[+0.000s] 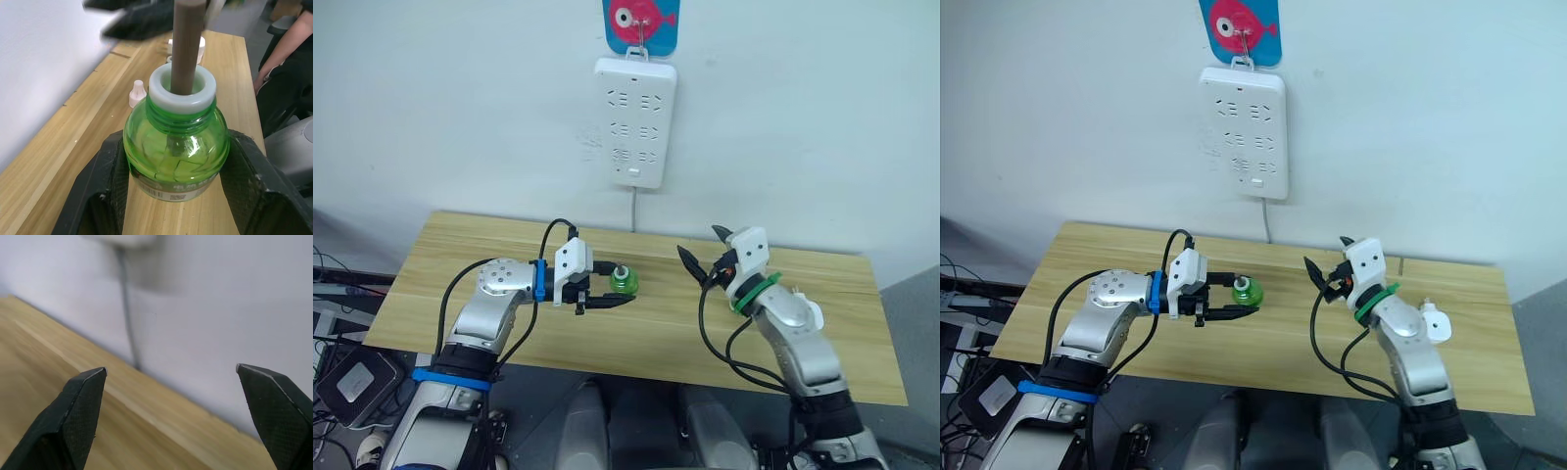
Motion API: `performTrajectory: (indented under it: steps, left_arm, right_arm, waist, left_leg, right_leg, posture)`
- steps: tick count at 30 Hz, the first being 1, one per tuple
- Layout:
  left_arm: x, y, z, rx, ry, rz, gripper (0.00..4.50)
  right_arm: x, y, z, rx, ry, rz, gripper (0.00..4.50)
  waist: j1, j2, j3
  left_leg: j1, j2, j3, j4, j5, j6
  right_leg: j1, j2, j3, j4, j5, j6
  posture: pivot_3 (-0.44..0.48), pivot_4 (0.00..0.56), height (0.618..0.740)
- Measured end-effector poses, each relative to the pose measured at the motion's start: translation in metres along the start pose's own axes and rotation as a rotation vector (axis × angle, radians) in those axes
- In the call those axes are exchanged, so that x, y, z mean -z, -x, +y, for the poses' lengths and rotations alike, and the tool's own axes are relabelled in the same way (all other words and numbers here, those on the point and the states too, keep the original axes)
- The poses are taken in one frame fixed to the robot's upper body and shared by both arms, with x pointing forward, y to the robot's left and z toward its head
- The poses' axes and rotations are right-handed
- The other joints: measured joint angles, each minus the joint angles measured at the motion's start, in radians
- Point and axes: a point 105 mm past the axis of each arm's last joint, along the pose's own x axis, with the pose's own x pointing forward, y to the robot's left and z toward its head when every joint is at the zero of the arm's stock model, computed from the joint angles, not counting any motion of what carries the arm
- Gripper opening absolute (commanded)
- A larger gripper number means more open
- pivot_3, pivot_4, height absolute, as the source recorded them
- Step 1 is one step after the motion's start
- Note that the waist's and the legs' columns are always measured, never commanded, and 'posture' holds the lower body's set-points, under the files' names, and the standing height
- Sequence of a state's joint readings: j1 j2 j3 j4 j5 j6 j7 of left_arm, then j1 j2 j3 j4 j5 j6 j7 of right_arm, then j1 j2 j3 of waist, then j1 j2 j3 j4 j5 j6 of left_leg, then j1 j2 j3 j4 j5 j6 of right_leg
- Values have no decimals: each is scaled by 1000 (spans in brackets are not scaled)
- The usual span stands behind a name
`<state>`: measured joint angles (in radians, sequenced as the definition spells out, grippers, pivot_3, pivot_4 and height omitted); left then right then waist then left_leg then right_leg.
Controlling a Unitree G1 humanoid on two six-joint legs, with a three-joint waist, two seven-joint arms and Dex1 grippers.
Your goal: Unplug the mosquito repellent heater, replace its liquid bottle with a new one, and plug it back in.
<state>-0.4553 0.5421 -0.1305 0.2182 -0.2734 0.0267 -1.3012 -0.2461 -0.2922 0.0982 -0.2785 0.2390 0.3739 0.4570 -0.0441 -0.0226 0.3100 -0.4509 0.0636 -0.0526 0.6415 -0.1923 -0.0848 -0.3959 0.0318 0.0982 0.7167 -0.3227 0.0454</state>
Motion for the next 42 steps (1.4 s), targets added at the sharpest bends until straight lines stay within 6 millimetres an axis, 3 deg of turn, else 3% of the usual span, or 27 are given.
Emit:
performTrajectory:
  steps: [1, 9, 17, 27, 30, 35, 42]
  left_arm:
    - [-1, 0, 2, 0, -5, -1, 2232]
    - [-16, -7, 4, 62, -48, -29, 2232]
    - [-22, -15, 3, 96, -38, -51, 2232]
    - [-28, -19, 2, 108, -23, -64, 2232]
    - [-28, -20, 1, 111, -18, -69, 2232]
    - [-28, -20, 2, 109, -16, -67, 2232]
    - [-29, -21, 1, 101, -17, -71, 2232]
  right_arm:
    - [-6, 4, 5, -70, -2, 19, 3192]
    - [-35, 28, 43, -493, -60, 131, 3192]
    - [-39, 6, 67, -542, -83, 77, 3192]
    - [-31, -8, 73, -520, -40, 55, 3192]
    - [-28, -11, 74, -514, -15, 53, 2561]
    - [-30, -11, 75, -509, 43, 26, 845]
    - [-29, -10, 75, -505, 19, 10, 858]
  waist:
    - [0, 0, 0]
    - [-5, 0, 0]
    - [-15, -1, 0]
    - [-15, 0, 0]
    - [-15, -1, 0]
    - [-15, -1, 0]
    - [-14, -1, 0]
  left_leg:
    - [0, 0, 0, 0, 0, 0]
    - [0, 0, 0, 0, 0, 0]
    - [0, 0, 0, 0, 0, 0]
    - [0, 0, 0, 0, 0, 0]
    - [0, 0, 0, 0, 0, 0]
    - [0, 0, -1, 0, 0, 0]
    - [0, 0, -1, 0, 0, 0]
  right_leg:
    - [0, 0, 0, 0, 0, 0]
    - [1, 0, 0, -2, 0, 0]
    - [0, 0, 0, -1, 0, 0]
    - [0, 0, -1, -1, 0, 0]
    - [0, 0, -1, -1, 0, 0]
    - [0, 0, -1, -1, 0, 0]
    - [0, 0, -1, -1, 0, 0]
  posture:
    - [-59, 309, 740]
    - [-68, 298, 740]
    - [-72, 294, 740]
    - [-72, 291, 740]
    - [-67, 287, 740]
    - [-64, 286, 740]
    - [-61, 276, 740]
